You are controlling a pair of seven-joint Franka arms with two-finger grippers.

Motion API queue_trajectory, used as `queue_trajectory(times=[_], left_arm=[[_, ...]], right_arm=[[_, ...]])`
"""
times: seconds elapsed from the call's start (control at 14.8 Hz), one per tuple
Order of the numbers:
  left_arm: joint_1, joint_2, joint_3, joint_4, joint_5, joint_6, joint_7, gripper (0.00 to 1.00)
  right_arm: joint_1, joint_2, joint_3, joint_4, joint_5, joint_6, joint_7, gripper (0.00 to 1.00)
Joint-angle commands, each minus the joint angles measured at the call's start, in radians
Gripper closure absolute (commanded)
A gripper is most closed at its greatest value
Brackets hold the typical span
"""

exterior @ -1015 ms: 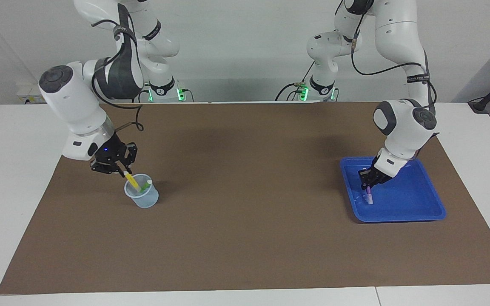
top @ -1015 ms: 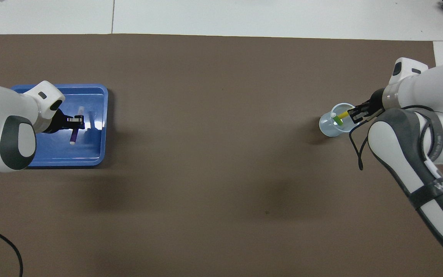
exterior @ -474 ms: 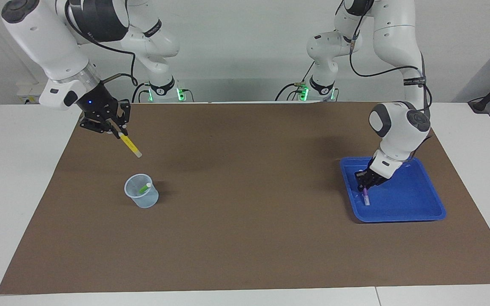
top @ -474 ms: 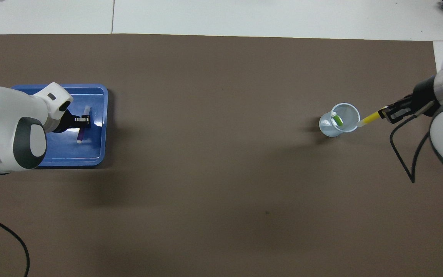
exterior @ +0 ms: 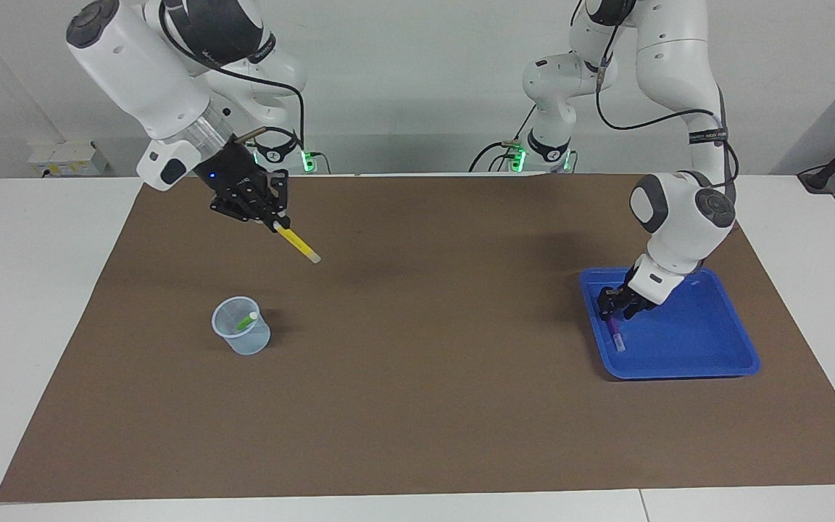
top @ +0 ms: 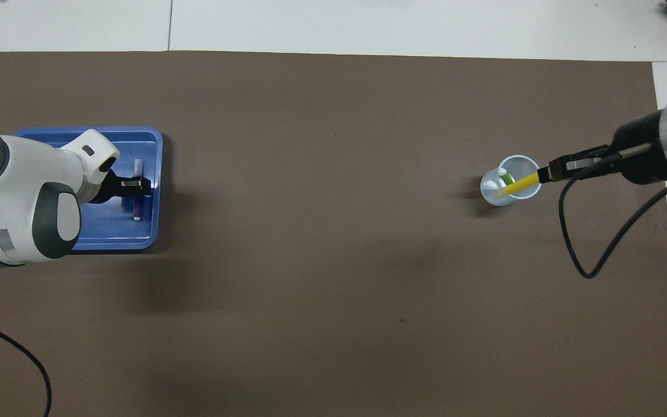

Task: Right arm passes pens to left for tray arrangement
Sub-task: 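Grasp the yellow pen in the cup with the right gripper, then carry the yellow pen toward the left gripper while the left gripper approaches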

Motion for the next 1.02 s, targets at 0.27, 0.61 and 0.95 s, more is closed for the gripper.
queue_trajectory(times=[0.27,0.61,0.95], left_arm=[[-0.014,-0.058,-0.006,0.131,0.012,-0.249,-0.205,0.0],[-0.103,-0.109,-0.012,0.132,-0.018,-0.301,-0.531,0.0],[-0.191,-0.116,-0.013,0.161,-0.121,-0.289,-0.93,0.0]], right_arm=[[0.049,-0.008,0.007,-0.091,0.126,0.132,0.197,1.0],[0.127,0.003,0.005,-0.125,0.192,0.248,0.329,1.0],[0.192,0.023,0.005,-0.133,0.224,0.322,0.416,1.0]])
